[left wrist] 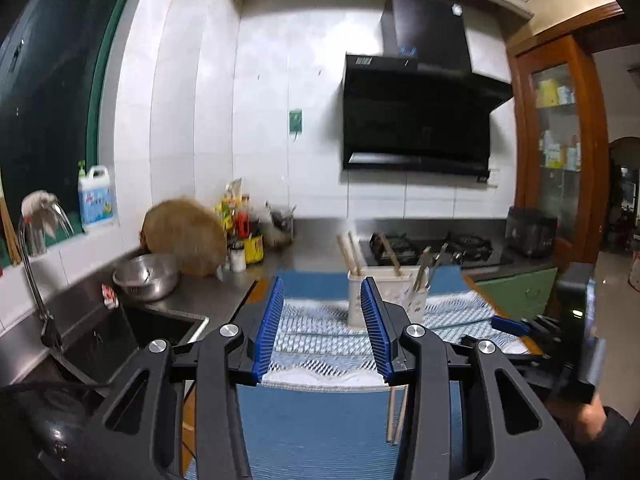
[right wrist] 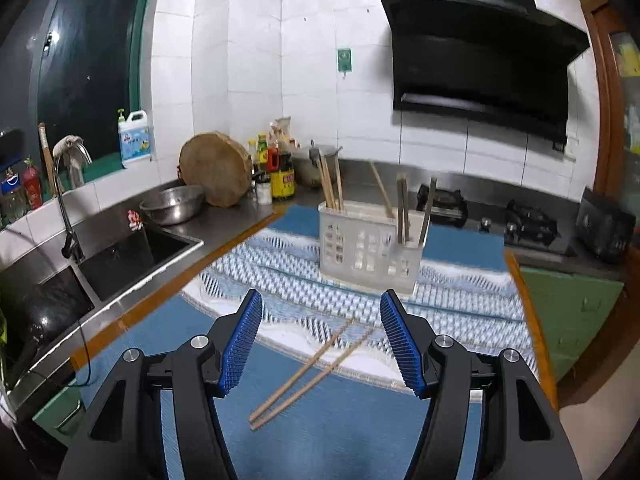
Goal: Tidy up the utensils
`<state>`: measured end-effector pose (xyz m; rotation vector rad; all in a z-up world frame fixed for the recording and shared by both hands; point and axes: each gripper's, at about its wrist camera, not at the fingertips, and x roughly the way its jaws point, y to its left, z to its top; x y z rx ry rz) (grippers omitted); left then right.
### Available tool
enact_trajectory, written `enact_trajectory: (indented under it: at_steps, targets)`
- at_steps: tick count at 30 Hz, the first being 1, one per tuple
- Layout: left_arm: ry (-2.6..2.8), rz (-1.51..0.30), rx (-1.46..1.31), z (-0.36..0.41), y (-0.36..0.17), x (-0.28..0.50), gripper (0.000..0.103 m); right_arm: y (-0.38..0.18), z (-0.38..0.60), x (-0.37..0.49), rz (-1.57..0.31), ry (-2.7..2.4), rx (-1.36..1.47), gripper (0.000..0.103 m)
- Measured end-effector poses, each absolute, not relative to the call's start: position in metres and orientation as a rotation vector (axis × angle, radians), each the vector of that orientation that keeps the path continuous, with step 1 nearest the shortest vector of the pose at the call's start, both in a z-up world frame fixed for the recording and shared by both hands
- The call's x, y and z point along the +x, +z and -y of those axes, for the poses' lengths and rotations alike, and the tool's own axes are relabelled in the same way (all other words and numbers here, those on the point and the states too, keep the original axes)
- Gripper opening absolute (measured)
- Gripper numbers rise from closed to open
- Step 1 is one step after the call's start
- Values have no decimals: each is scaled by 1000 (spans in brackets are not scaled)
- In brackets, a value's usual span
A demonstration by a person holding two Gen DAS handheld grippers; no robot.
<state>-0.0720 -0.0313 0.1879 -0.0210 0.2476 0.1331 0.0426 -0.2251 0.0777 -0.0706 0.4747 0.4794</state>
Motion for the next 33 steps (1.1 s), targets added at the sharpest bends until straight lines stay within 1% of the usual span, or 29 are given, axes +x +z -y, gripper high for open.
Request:
enact_trajectory:
  at_steps: [3, 6, 12, 18, 20, 24, 25, 27, 28, 30, 33]
  targets:
    - [123, -304, -38, 21, 170, -50, 41, 59, 224, 45, -525, 482, -43, 59]
    - [110, -354, -47, 15, 151, -29, 40, 33, 218, 47, -593, 484, -14, 51]
    - [90, -423, -63, 6, 123, -4, 40, -18, 196, 49, -717, 469, 34, 39]
    - [79, -458, -56, 2, 107, 11, 40, -59, 167, 44, -796, 475, 5, 34]
    - [75, -468, -53, 3, 103, 14, 40, -68, 159, 43, -820, 488, -5, 34]
    - [61, -492, -51, 5, 97, 21, 40, -84, 149, 47, -855, 466, -36, 28]
    - [56, -499, -50, 5, 94, 23, 40, -87, 149, 48, -858, 456, -35, 24]
    - [47, -512, -47, 5, 90, 28, 40, -86, 151, 49, -854, 436, -42, 19]
    - [42, -519, -48, 6, 88, 30, 40, -86, 152, 49, -855, 419, -48, 14]
    - [22, -538, -47, 7, 82, 36, 40, -85, 157, 49, -857, 383, -53, 8]
    - [-8, -573, -20, 15, 70, 45, 40, -84, 168, 50, -855, 345, -43, 9]
